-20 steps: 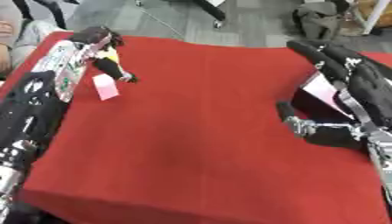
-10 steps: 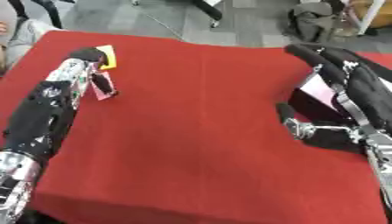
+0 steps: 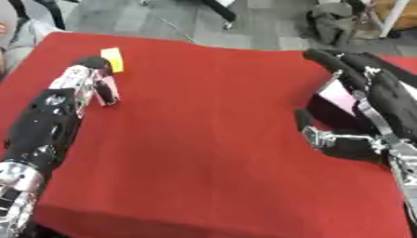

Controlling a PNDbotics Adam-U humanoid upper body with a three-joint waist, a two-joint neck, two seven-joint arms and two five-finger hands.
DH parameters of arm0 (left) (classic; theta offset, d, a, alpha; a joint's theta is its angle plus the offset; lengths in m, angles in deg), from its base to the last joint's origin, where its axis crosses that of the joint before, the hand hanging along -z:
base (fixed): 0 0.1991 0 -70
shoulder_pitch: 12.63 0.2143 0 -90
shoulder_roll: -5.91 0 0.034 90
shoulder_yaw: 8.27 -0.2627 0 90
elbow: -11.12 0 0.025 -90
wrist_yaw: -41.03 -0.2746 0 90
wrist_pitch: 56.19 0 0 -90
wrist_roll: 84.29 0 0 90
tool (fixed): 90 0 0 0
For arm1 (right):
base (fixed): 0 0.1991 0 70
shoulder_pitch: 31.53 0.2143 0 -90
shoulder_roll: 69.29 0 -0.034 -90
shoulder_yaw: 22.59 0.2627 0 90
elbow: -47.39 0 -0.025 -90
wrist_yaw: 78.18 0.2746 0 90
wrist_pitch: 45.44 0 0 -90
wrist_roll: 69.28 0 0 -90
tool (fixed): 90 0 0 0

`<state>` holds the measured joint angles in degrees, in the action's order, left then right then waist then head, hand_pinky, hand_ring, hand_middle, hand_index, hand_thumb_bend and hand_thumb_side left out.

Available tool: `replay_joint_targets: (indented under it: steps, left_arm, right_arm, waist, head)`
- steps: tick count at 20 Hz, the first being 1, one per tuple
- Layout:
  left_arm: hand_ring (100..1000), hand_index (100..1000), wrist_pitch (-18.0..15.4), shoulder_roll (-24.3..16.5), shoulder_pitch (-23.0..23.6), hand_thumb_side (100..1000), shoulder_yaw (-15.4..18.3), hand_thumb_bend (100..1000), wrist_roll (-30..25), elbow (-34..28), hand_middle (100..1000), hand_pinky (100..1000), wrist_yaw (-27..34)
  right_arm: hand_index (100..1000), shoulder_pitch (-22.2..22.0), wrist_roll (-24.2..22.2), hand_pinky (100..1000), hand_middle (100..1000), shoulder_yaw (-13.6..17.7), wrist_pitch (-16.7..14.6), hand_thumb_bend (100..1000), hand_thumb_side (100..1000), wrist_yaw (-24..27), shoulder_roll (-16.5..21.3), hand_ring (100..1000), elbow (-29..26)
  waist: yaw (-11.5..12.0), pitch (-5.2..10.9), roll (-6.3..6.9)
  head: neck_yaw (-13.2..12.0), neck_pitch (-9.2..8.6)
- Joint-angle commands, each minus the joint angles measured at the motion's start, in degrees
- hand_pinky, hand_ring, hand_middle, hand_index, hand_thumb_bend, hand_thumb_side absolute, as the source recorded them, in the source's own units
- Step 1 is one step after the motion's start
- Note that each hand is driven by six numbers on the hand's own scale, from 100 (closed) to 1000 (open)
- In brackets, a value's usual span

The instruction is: Pick up the objects with one hand, pass them to the other hand, and then place them into the box on the other side of the table.

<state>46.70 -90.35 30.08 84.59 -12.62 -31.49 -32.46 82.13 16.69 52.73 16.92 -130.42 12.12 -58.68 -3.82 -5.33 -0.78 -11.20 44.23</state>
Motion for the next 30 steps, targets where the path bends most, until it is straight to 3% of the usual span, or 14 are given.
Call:
replay_joint_targets:
  steps: [1,7,12,16,23,30]
  left_arm:
    - [534,673,0.2,-1.9,-1.0,100,0.7,280,1.0,-1.9,513,647,1.2]
    - [496,647,-3.5,-2.1,-0.6,100,-0.8,273,2.3,-11.7,472,640,8.6]
    - [481,637,-7.8,-1.3,1.3,100,-4.2,252,0.7,-21.8,457,642,24.6]
    - [472,631,-10.2,-0.4,2.9,101,-8.0,237,-1.9,-28.2,446,644,38.1]
    - [461,620,-9.0,1.2,4.5,146,-12.3,213,-5.0,-33.8,434,645,56.0]
    - [456,613,-6.3,2.2,4.2,172,-16.2,205,-6.4,-36.7,427,644,69.9]
  right_arm:
    - [986,0.6,0.0,876,849,0.5,0.2,137,477,-0.2,0.9,857,-0.6]
    - [989,3.4,-1.0,877,868,-2.1,-1.9,164,470,0.5,2.5,872,-1.4]
    - [1000,7.7,-1.9,887,913,-6.0,-5.2,240,508,1.5,3.9,914,-2.7]
    - [1000,9.7,0.1,900,941,-7.5,-6.3,310,552,1.7,4.2,949,-2.8]
    - [1000,11.1,4.9,900,935,-8.2,-6.1,339,538,-0.7,3.7,947,-2.3]
    - [1000,11.9,9.0,892,913,-9.2,-5.9,335,497,-1.0,2.4,923,-1.9]
  waist:
    - [0.1,1.17,0.21]
    - [0.6,1.44,0.20]
    - [1.1,1.48,0.25]
    - [1.2,1.46,0.26]
    - [1.2,1.32,0.34]
    - [1.2,1.17,0.53]
  head:
    - [0.1,-0.11]
    - [0.5,-0.11]
    - [1.3,-0.11]
    - [1.8,-0.11]
    - [2.9,-0.11]
    - [4.1,-0.11]
